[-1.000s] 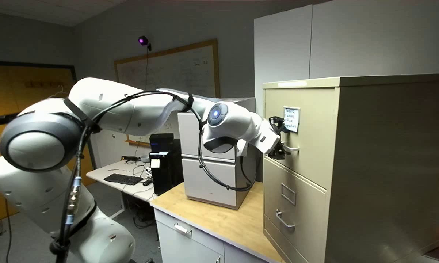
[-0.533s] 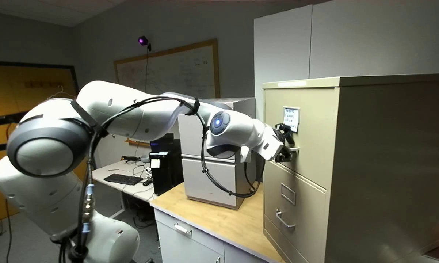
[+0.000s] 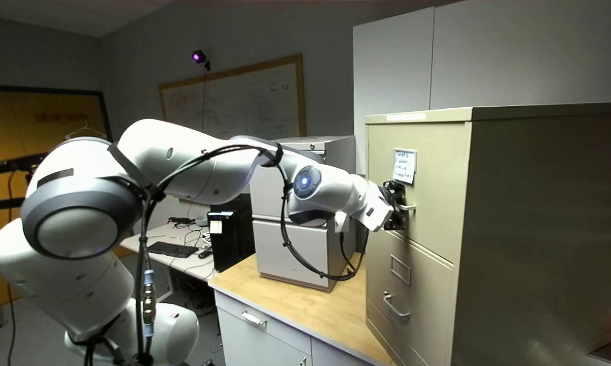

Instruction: Open the top drawer of the beige file cabinet

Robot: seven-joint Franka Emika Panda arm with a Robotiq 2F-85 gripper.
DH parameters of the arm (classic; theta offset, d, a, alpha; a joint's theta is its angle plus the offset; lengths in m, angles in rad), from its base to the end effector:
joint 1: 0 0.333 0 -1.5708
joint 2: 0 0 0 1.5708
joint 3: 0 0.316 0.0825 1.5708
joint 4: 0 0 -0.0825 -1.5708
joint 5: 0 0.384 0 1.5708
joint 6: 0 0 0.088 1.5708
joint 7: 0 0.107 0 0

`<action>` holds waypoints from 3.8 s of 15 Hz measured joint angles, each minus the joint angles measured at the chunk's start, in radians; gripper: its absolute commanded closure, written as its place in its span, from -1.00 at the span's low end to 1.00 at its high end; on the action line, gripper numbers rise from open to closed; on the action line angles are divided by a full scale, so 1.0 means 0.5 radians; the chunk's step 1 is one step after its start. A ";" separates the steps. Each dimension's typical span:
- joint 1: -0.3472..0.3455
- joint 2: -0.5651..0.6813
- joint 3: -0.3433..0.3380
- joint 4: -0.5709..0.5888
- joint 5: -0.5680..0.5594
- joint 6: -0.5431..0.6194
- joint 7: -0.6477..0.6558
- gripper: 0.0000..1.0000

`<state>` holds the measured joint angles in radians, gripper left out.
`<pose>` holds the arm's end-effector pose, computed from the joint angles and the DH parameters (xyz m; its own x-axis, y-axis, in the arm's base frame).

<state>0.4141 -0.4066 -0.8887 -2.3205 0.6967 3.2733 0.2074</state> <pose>0.3918 -0.3320 0.5466 -0.2333 -0.9137 0.3327 -0.4663 -0.1951 -0.8628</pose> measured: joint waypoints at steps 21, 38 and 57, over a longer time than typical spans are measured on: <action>-1.175 -0.075 1.194 -0.350 -0.231 -0.060 0.161 1.00; -1.240 -0.861 1.222 -0.903 -0.260 -0.294 0.037 1.00; -1.413 -0.997 1.291 -0.884 -0.151 -0.700 -0.076 1.00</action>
<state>-0.2922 -0.9050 -0.2429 -2.7626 0.6213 2.9231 0.1697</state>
